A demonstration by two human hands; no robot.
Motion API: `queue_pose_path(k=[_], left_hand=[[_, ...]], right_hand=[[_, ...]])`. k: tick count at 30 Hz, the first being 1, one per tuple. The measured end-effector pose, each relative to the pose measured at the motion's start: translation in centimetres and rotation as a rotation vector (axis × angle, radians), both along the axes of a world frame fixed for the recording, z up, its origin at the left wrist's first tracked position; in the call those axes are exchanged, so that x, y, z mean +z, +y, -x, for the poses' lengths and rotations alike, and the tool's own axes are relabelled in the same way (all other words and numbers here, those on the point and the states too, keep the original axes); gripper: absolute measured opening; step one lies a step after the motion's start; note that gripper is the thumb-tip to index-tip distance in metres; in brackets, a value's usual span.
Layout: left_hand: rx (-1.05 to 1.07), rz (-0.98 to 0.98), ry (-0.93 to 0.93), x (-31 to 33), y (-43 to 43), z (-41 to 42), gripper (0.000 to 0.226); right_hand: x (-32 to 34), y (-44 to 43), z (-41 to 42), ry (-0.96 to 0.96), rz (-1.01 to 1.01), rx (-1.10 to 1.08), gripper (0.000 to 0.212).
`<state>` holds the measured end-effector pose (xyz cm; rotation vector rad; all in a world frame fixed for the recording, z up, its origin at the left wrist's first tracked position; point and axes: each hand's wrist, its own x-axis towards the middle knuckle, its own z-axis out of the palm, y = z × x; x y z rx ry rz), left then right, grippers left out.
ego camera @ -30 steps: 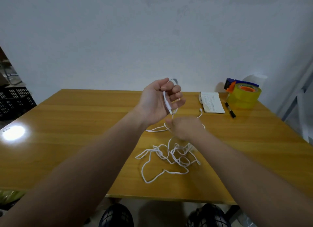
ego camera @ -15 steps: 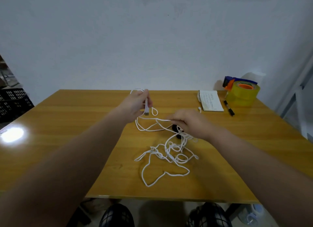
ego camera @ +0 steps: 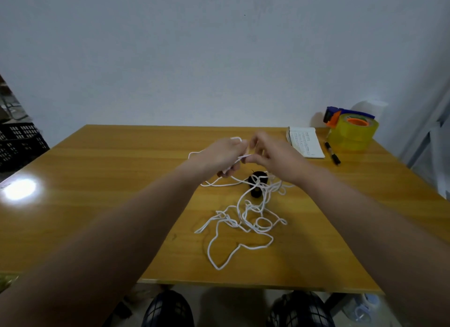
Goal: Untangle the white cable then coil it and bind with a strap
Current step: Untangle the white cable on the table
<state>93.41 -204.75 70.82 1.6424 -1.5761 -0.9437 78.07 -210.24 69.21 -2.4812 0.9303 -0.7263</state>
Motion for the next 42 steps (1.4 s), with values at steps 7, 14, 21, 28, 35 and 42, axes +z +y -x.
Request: queue_pose_path(k=[7, 14, 21, 28, 35, 42], left_hand=[[-0.048, -0.153, 0.218, 0.1, -0.1, 0.5, 0.052], [0.097, -0.042, 0.29, -1.0, -1.1, -1.2, 0.05], [-0.129, -0.084, 0.459, -2.0, -0.5, -1.4, 0.033], [-0.01, -0.067, 0.218, -1.4, -0.2, -1.5, 0.036], [0.393, 0.218, 0.244, -1.5, -0.9, -2.8, 0.037], [0.62, 0.313, 0.204, -2.7, -0.8, -4.4, 0.04]], right_hand=[[-0.4, 0.9, 0.1, -0.075, -0.377, 0.237, 0.042], [-0.8, 1.2, -0.3, -0.192, -0.329, -0.009, 0.033], [-0.4, 1.0, -0.5, -0.171, -0.294, -0.092, 0.039], [0.5, 0.9, -0.5, -0.038, -0.209, -0.021, 0.033], [1.3, 0.3, 1.1, 0.181, -0.187, -0.043, 0.046], [1.3, 0.5, 2.6, 0.002, -0.054, -0.282, 0.036]])
